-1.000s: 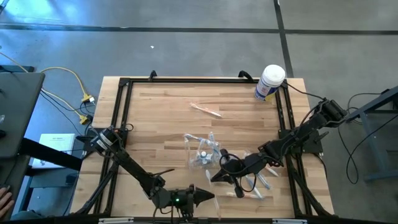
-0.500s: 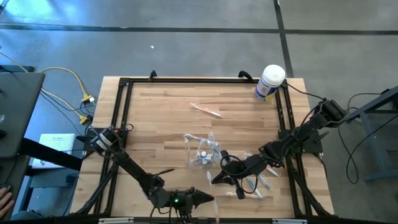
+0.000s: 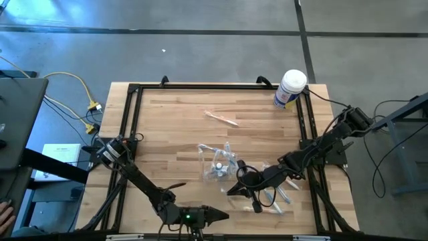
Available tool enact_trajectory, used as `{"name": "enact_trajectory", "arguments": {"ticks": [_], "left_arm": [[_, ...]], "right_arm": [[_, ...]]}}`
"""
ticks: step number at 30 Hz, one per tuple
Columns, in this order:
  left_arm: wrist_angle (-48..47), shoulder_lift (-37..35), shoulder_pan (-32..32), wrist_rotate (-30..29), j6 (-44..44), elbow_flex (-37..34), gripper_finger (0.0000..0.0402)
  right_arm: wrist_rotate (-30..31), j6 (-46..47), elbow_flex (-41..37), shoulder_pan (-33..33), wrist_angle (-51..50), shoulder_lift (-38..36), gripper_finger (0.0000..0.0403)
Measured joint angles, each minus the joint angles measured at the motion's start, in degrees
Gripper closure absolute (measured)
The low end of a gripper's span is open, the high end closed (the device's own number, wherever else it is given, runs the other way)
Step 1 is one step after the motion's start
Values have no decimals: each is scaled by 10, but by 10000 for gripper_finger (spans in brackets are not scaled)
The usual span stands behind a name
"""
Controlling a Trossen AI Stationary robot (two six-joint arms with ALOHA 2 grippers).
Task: Pick & Place toothbrushing station
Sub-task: Put the orange toothbrush into the transparent organizer
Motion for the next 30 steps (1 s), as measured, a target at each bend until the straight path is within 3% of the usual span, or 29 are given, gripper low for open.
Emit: {"name": "enact_trajectory", "arguments": {"ticks": [6, 9, 15, 20, 24, 30], "left_arm": [[72, 0, -6, -14, -42, 0, 323], [114, 0, -6, -69, -128, 0, 323], [124, 0, 5, -240, -281, 0, 323], [124, -4, 11, -323, -339, 0, 330], [124, -6, 11, -338, -339, 0, 334], [124, -8, 10, -341, -343, 0, 334]], "right_arm": [[8, -22, 0, 10, 0, -4, 400], [42, -49, 0, 29, -1, -19, 400], [199, -122, 0, 83, -21, -34, 400], [359, -176, 0, 121, -34, -30, 400], [423, -178, 0, 127, -45, -27, 400], [455, -176, 0, 113, -52, -27, 400]]}}
